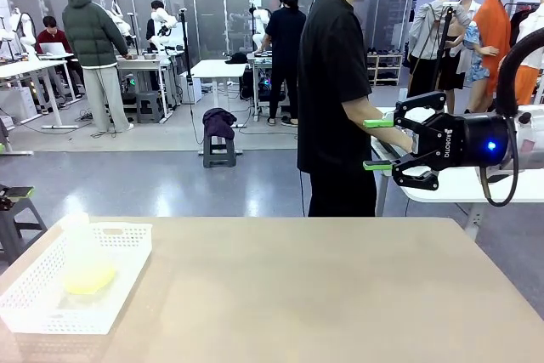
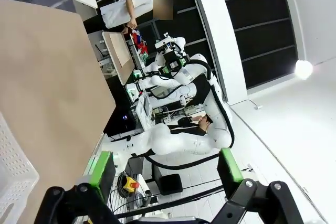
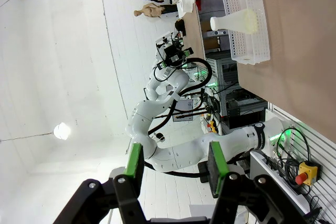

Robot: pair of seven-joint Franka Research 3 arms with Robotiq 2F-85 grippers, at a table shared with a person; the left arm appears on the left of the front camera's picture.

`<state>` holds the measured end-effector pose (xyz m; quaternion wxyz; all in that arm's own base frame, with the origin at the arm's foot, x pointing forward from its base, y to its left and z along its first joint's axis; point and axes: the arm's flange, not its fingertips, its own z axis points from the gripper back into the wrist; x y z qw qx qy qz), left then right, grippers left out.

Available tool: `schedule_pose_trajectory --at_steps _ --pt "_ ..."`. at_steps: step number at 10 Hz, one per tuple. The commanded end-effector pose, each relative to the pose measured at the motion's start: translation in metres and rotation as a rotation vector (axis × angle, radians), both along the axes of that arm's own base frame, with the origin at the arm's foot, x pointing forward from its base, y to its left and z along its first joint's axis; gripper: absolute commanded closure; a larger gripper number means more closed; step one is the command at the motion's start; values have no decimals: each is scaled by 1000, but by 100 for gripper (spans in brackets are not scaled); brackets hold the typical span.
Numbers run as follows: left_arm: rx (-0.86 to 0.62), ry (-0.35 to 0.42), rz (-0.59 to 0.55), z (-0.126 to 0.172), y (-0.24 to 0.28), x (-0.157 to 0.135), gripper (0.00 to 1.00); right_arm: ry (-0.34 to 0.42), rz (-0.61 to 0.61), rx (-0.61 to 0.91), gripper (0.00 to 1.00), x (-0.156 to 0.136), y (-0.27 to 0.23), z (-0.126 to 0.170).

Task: Prepare the solutions needed for the experiment.
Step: When the human places the Big flask in the center of the table, pick up the Big flask and place it in the left Organizing basket.

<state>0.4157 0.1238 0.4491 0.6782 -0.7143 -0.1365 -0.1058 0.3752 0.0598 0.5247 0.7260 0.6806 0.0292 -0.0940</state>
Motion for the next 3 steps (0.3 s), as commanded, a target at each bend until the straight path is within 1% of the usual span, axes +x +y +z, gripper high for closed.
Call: schedule_pose_trajectory --at_steps 1,3 --pt "11 -19 13 0 2 1 0 -3 0 8 37 0 0 1" --pt "11 -19 13 0 2 1 0 -3 0 8 37 0 0 1"
